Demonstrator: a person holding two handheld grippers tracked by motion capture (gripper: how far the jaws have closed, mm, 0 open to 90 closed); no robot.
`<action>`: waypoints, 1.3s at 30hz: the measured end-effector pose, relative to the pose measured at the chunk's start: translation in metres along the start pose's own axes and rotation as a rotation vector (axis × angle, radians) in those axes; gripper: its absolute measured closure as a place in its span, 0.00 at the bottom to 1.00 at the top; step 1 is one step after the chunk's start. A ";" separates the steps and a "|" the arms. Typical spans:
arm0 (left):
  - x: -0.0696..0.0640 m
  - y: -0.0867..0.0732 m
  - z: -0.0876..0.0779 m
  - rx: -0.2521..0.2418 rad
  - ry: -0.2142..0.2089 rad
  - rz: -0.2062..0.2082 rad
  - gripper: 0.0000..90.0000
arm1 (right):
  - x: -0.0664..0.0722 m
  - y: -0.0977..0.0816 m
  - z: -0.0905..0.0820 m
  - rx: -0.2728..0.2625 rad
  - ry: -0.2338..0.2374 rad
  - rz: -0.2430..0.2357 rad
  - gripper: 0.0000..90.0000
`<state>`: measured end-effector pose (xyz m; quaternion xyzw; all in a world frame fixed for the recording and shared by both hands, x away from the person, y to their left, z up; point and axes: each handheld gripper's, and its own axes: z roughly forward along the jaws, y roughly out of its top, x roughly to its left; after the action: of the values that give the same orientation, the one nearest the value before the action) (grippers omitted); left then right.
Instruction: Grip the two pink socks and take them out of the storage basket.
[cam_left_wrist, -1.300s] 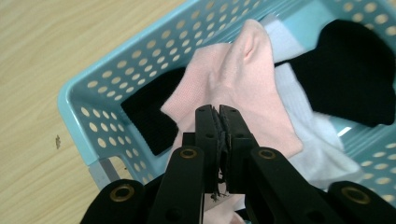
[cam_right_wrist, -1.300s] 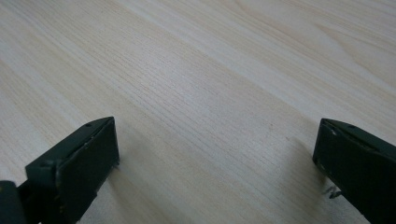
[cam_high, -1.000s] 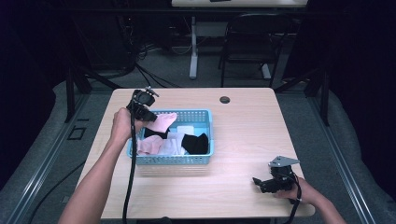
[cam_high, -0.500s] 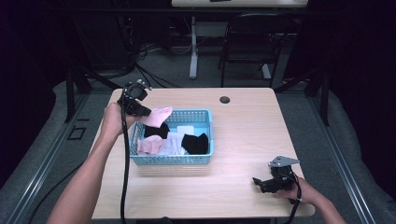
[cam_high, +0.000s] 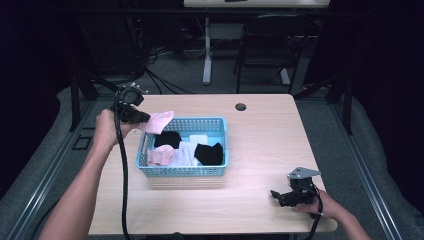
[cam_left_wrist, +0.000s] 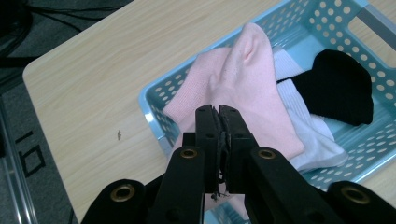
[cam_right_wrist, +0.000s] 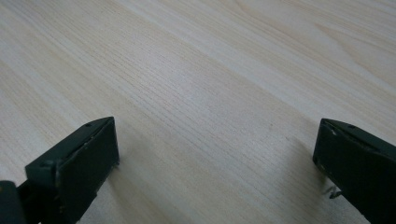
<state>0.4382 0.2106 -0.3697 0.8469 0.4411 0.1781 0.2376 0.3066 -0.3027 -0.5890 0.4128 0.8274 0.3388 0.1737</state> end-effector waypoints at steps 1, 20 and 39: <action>0.002 -0.002 -0.003 -0.001 0.005 -0.003 0.97 | 0.000 0.000 0.000 0.000 0.000 0.000 0.00; 0.044 -0.041 -0.035 -0.040 0.070 -0.095 0.97 | 0.000 0.000 0.000 -0.002 -0.001 0.002 0.00; 0.076 -0.086 -0.022 0.049 0.106 -0.194 0.97 | 0.000 0.000 0.000 0.001 -0.001 0.000 0.00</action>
<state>0.4117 0.3222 -0.3920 0.7953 0.5370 0.1879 0.2092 0.3066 -0.3027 -0.5889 0.4130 0.8275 0.3383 0.1739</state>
